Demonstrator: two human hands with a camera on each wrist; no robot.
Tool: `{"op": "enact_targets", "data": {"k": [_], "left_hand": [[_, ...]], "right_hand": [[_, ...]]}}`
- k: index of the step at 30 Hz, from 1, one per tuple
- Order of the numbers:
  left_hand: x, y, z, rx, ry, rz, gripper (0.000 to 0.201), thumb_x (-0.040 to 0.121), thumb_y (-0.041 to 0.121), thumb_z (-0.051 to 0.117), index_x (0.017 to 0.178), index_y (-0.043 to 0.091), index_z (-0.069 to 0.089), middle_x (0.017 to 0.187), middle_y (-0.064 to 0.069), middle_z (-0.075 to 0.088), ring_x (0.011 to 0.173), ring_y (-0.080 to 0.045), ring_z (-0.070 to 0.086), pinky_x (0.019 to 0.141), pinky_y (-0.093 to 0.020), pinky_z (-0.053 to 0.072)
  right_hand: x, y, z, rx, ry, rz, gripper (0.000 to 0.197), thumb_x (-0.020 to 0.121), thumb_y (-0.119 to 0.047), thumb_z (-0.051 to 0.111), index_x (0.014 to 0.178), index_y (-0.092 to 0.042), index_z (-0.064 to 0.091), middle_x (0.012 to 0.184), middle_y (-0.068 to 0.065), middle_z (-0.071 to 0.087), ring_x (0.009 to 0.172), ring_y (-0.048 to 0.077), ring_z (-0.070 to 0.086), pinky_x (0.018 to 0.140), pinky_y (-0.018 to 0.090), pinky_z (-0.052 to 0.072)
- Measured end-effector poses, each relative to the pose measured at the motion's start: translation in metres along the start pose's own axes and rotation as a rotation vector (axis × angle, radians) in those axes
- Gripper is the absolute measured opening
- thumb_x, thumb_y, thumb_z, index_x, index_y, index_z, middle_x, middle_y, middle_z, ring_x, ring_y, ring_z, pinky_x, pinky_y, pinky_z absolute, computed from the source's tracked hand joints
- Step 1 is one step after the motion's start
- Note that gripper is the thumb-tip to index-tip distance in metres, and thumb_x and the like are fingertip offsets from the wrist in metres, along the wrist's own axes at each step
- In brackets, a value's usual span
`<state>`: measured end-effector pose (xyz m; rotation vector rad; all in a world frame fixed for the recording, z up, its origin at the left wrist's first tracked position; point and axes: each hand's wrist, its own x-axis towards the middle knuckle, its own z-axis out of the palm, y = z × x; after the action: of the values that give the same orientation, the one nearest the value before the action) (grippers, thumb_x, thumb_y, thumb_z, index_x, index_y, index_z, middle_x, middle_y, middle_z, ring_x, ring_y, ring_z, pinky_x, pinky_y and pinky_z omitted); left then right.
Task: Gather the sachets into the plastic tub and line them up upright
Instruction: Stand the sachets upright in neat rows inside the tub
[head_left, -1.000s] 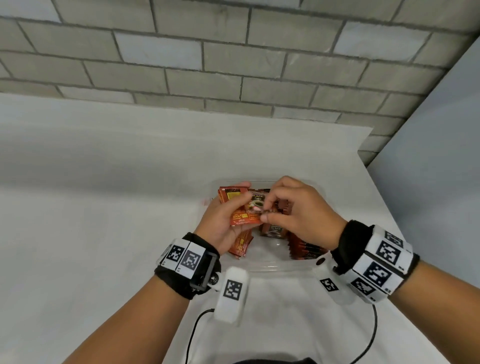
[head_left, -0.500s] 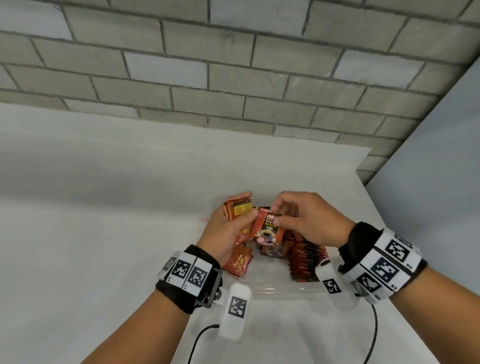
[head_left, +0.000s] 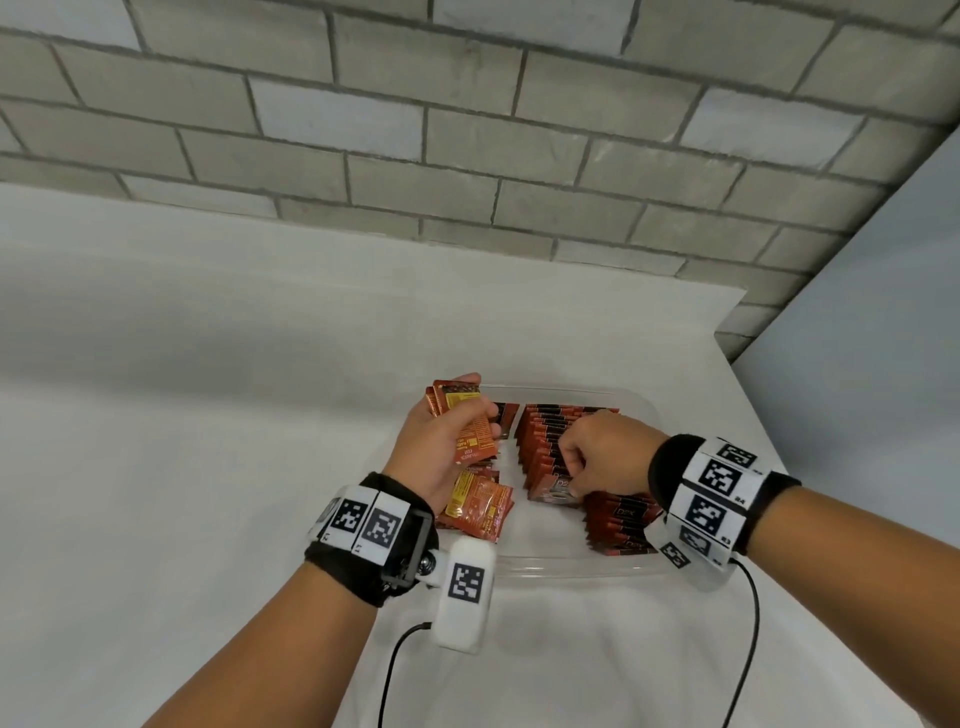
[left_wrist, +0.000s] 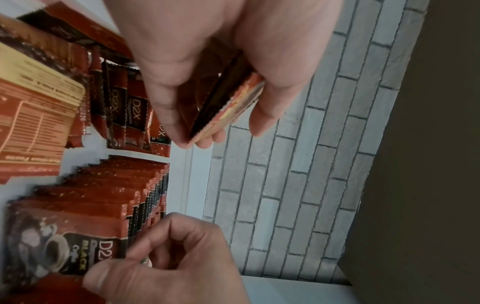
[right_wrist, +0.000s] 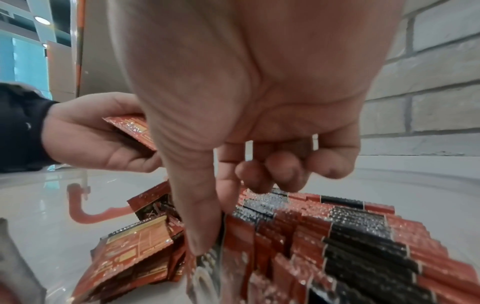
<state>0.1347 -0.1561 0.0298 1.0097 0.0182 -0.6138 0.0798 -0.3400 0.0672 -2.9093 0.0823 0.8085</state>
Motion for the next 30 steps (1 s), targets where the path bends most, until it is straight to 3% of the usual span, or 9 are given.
{"op": "enact_targets", "data": {"k": [6,15,21,25,28,30], "left_hand": [[0.0001,0.0015,-0.0011,-0.012,-0.017,-0.008,0.035,0.09,0.009,0.059,0.125,0.012,0.056,0.088,-0.011,0.067,0.072,-0.019,0.066,0.067,-0.03,0.057],[-0.0026,0.0032,-0.0009,0.004,-0.009,-0.016,0.035,0.09,0.01,0.06,0.125,0.012,0.057,0.089,-0.011,0.068,0.074,-0.02,0.067,0.07,-0.033,0.055],[-0.0037,0.0068,-0.0025,0.006,-0.019,0.0,0.036,0.089,0.01,0.06,0.124,0.012,0.056,0.088,-0.01,0.067,0.07,-0.018,0.066,0.065,-0.03,0.056],[-0.0045,0.0072,-0.004,0.002,-0.021,-0.001,0.03,0.088,0.011,0.06,0.118,0.013,0.059,0.09,-0.011,0.068,0.071,-0.019,0.067,0.066,-0.03,0.056],[-0.0045,0.0075,-0.0038,-0.016,-0.021,-0.018,0.019,0.091,0.015,0.058,0.108,0.009,0.062,0.092,-0.014,0.068,0.071,-0.024,0.066,0.065,-0.033,0.056],[-0.0038,0.007,-0.0025,-0.026,-0.019,-0.027,0.021,0.091,0.016,0.058,0.11,0.008,0.062,0.092,-0.015,0.067,0.07,-0.026,0.065,0.066,-0.035,0.055]], "right_hand": [[0.0048,-0.0029,-0.0004,-0.064,-0.074,0.032,0.018,0.078,-0.024,0.075,0.073,-0.019,0.058,0.081,-0.004,0.061,0.074,0.012,0.055,0.057,0.018,0.04],[0.0092,-0.0059,0.0024,-0.126,-0.082,0.042,0.022,0.077,-0.026,0.076,0.073,-0.02,0.055,0.076,-0.004,0.059,0.074,0.014,0.055,0.054,0.019,0.037],[0.0102,-0.0072,0.0038,-0.177,-0.034,0.048,0.022,0.075,-0.029,0.076,0.081,-0.016,0.06,0.081,0.001,0.063,0.076,0.018,0.058,0.063,0.029,0.049],[0.0106,-0.0059,0.0026,-0.157,-0.016,0.066,0.03,0.07,-0.033,0.08,0.083,-0.014,0.062,0.077,0.0,0.061,0.068,0.018,0.055,0.055,0.026,0.044],[0.0105,-0.0036,0.003,-0.166,0.01,0.057,0.028,0.075,-0.032,0.076,0.088,-0.012,0.062,0.077,0.0,0.058,0.068,0.017,0.053,0.05,0.023,0.038],[0.0107,-0.0016,0.0034,-0.172,0.033,0.048,0.021,0.079,-0.029,0.072,0.086,-0.013,0.06,0.073,-0.003,0.054,0.069,0.017,0.052,0.049,0.021,0.034]]}}
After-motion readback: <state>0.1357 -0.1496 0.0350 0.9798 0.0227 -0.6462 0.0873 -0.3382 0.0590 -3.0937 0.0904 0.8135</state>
